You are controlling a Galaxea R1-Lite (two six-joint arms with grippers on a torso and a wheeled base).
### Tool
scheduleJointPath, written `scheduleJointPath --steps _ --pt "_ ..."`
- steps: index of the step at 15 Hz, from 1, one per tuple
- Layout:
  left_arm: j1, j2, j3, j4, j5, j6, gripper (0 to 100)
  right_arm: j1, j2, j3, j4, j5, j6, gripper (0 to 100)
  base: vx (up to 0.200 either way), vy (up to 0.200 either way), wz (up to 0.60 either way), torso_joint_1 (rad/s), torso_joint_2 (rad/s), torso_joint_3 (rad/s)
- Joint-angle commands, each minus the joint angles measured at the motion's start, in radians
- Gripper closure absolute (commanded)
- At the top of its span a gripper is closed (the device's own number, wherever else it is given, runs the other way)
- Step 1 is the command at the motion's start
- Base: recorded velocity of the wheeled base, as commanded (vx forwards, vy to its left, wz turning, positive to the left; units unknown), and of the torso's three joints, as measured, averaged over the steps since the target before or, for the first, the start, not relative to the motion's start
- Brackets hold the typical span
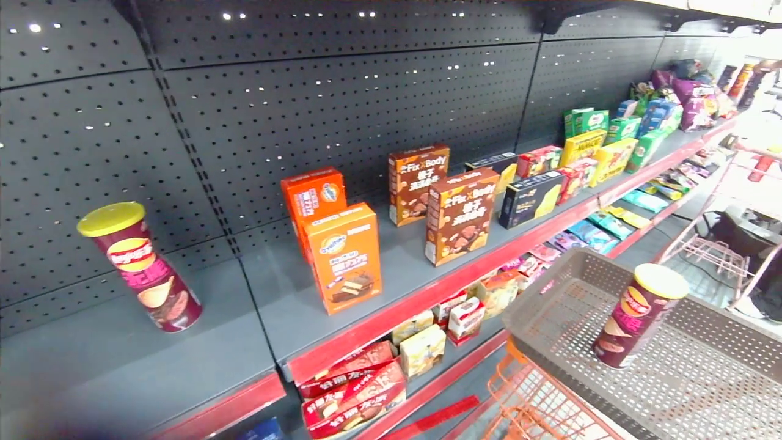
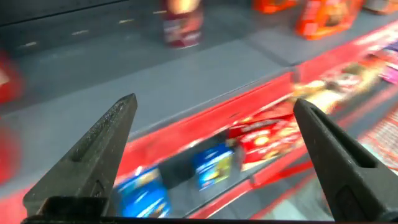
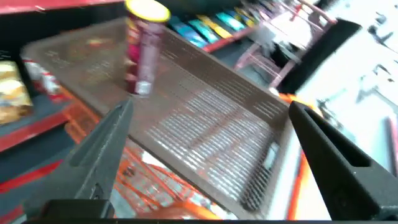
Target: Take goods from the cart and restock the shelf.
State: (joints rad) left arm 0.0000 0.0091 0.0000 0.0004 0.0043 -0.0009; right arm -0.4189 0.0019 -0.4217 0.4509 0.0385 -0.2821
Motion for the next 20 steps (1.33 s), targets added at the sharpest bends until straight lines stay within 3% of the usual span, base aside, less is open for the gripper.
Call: scheduleJointPath --steps 1,4,7,20 --pt "0.0 0.0 0.0 0.0 0.0 -0.001 0 0.0 0.0 0.001 0.0 0.0 0.0 0 0.0 0.0 0.0 0.0 0.0 0.0" --pt "0.0 0.0 0.0 0.0 0.0 -0.001 0 0.0 0.0 0.0 0.0 0.001 0.0 0 0.0 0.0 0.0 0.0 0.0 0.0" --pt "0.0 0.0 0.0 0.0 0.0 -0.001 0 0.0 0.0 0.001 0.0 0.0 0.0 0 0.0 0.0 -0.6 0.004 0.0 -0.002" --pt "0.0 0.0 0.0 0.0 0.002 -0.004 0 0.023 0.04 0.073 -0.049 0.001 0.054 0 0.0 0.0 0.0 0.0 0.0 0.0"
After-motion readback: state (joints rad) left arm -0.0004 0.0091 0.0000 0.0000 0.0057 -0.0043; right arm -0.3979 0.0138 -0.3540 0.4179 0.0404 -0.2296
